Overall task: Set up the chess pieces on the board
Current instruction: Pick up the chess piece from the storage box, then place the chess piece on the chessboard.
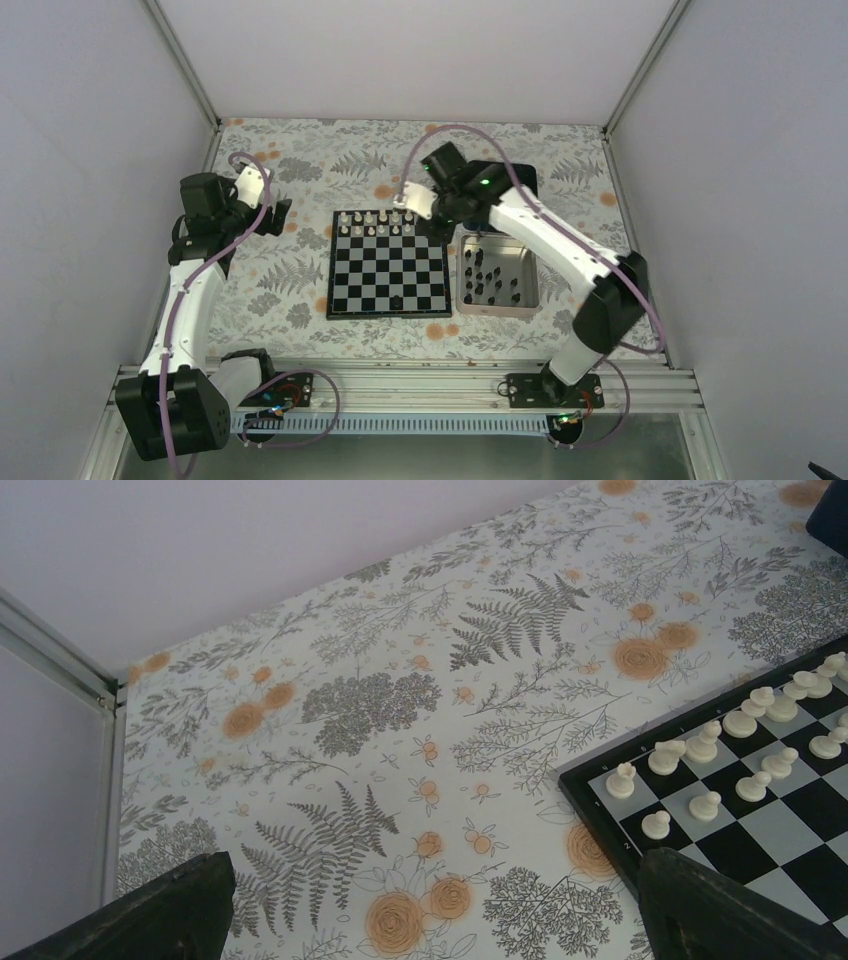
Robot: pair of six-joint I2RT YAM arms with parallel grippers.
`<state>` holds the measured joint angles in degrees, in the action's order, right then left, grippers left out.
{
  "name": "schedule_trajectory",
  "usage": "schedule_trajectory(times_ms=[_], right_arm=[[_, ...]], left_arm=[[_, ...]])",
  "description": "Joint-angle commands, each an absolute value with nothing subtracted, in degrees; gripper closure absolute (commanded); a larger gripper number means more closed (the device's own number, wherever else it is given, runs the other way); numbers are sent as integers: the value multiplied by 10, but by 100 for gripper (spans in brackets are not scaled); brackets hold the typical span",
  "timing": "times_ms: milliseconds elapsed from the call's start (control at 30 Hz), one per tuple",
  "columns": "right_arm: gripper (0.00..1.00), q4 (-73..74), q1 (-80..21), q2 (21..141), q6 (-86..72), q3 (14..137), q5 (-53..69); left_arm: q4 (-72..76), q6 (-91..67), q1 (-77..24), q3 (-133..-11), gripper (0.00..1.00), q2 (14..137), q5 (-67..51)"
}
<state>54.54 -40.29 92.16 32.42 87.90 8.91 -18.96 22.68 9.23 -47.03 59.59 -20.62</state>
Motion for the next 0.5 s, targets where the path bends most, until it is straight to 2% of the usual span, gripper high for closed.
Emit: schedule_trajectory(times_ms=[0,467], right_arm=[[94,581,-457,1007,325,927,96],[94,588,-585,1208,359,1076,137]], left_arm=[[-188,218,95,-488,0,585,-216],[-201,231,95,-478,0,563,-183]])
